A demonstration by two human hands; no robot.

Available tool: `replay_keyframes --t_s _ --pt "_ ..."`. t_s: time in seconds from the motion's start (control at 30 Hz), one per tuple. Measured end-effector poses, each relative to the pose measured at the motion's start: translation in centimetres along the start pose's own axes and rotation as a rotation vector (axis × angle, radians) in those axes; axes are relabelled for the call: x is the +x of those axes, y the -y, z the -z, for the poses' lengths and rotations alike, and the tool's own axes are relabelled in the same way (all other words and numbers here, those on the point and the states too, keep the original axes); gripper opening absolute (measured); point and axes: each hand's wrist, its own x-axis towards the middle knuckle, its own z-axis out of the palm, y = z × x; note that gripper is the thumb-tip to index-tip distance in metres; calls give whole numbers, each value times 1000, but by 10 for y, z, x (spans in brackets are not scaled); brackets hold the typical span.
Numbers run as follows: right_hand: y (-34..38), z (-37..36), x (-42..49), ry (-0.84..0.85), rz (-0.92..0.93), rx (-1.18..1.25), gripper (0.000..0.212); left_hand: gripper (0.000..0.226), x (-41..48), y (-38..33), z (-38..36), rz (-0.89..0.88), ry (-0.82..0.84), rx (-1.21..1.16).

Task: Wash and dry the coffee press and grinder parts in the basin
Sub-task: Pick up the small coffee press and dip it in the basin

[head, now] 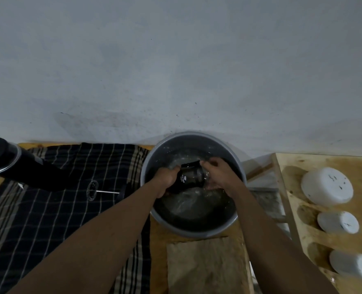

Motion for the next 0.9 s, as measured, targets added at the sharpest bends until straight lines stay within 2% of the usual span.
replay_keyframes --t_s 0.07,0.13,0.27,0.33,0.4,0.5,0.6,0.7,0.8,0.9 --pt "5 -2 -6 60 71 -90 59 50 -6 -4 2 24 -3 -14" --pt "9 -4 -10 97 149 -151 59 54 -9 -7 3 51 10 -23" --pt "21 -3 -16 38 218 -198 31 59 -17 -8 2 112 107 -133" --pt "19 -1 -14 38 136 -116 30 57 -20 -8 4 152 176 -248" --pt "15 2 -13 56 -57 63 39 55 -21 -8 9 137 171 -295" --pt "2 -3 -18 151 -339 354 51 48 -23 -9 18 41 78 -290" --pt "-11 -12 -16 177 -436 557 49 49 -26 -13 22 -85 20 -284" --pt "-12 -25 -14 119 -414 644 37 46 -27 -18 22 -251 -61 -114" --pt "-13 -34 -9 39 -347 646 37 33 -28 -18 23 -420 -121 25" --pt "-14 -32 -5 -37 -276 584 40 47 -25 -8 27 -526 -38 193"
